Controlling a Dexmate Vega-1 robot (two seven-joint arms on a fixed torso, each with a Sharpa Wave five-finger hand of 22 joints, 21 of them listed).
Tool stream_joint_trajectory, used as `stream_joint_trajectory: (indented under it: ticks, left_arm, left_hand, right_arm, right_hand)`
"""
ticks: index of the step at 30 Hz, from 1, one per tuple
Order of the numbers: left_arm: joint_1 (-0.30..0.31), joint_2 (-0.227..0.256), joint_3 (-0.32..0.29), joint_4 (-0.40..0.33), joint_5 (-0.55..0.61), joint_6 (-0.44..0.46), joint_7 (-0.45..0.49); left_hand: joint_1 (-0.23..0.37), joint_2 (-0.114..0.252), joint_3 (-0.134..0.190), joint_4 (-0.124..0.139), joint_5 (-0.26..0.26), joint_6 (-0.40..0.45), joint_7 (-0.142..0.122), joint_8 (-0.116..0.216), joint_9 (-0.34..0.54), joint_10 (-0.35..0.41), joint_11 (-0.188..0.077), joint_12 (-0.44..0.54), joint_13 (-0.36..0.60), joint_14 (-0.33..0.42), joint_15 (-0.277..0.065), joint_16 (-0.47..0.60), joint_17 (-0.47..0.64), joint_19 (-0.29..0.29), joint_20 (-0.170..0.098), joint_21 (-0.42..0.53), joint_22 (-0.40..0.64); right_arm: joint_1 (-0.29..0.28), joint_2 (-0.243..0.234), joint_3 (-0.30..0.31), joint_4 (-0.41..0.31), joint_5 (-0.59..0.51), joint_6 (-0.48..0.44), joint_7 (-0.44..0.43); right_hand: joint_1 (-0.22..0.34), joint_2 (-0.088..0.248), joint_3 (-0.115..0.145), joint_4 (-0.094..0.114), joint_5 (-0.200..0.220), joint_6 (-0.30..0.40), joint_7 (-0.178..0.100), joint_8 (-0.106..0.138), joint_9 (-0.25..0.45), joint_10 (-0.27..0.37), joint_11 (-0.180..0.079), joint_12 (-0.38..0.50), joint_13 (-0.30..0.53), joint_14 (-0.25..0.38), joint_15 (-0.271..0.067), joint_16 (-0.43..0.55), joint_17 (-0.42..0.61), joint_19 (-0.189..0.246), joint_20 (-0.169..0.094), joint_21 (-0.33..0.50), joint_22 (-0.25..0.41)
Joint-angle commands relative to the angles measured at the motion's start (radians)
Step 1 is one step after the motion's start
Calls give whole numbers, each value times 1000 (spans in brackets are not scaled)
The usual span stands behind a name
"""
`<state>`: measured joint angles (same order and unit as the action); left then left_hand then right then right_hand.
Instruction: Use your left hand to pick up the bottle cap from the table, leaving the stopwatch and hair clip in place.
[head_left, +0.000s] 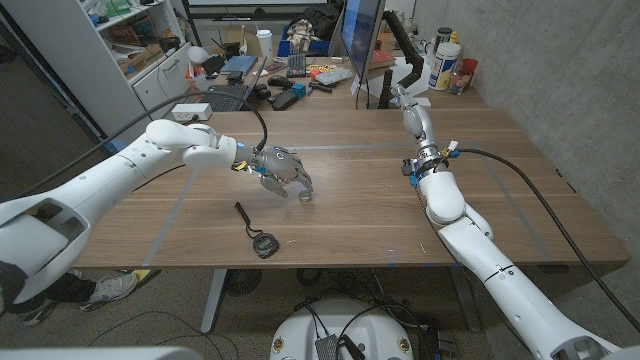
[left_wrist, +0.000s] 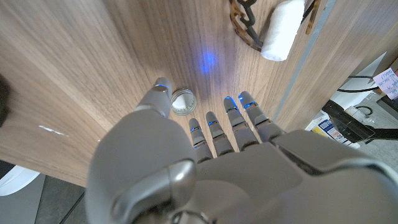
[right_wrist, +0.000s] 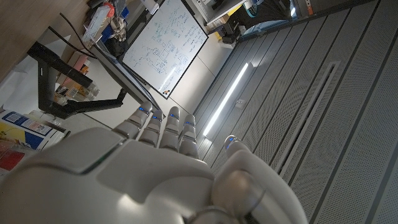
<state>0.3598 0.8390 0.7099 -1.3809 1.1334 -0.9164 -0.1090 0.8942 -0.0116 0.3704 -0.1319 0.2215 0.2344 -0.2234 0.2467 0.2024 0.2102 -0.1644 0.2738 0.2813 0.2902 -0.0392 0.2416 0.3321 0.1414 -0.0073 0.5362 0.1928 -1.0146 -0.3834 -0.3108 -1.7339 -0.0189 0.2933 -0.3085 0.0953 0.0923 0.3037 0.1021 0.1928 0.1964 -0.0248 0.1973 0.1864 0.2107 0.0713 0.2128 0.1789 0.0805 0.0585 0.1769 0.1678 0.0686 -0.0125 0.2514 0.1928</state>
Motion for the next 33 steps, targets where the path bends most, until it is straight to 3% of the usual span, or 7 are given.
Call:
stream_joint_trajectory:
  ticks: [1, 33]
  left_arm:
    - [-13, -17, 27, 18, 17, 7, 15]
    - [-52, -45, 82, 83, 28, -21, 44]
  left_hand:
    - [11, -3, -1, 2, -2, 1, 4, 5, 4, 6, -1, 6, 2, 11, -104, 3, 3, 9, -2, 4, 5]
    - [22, 0, -10, 4, -5, 8, 4, 8, 5, 33, -6, 26, 9, 37, -115, 6, 19, 26, -4, 11, 5]
  right_arm:
    - [-11, -5, 12, -7, 1, -1, -3]
    - [-6, 0, 21, 1, -4, -3, 1]
  right_hand:
    - [-6, 1, -3, 2, 10, 9, -2, -4, 2, 8, -1, -4, 4, 3, 7, 0, 3, 8, 4, -2, 6]
    - [-8, -2, -7, 1, 11, 9, -2, -4, 2, 9, -1, -4, 4, 4, 9, 1, 3, 8, 7, -5, 6]
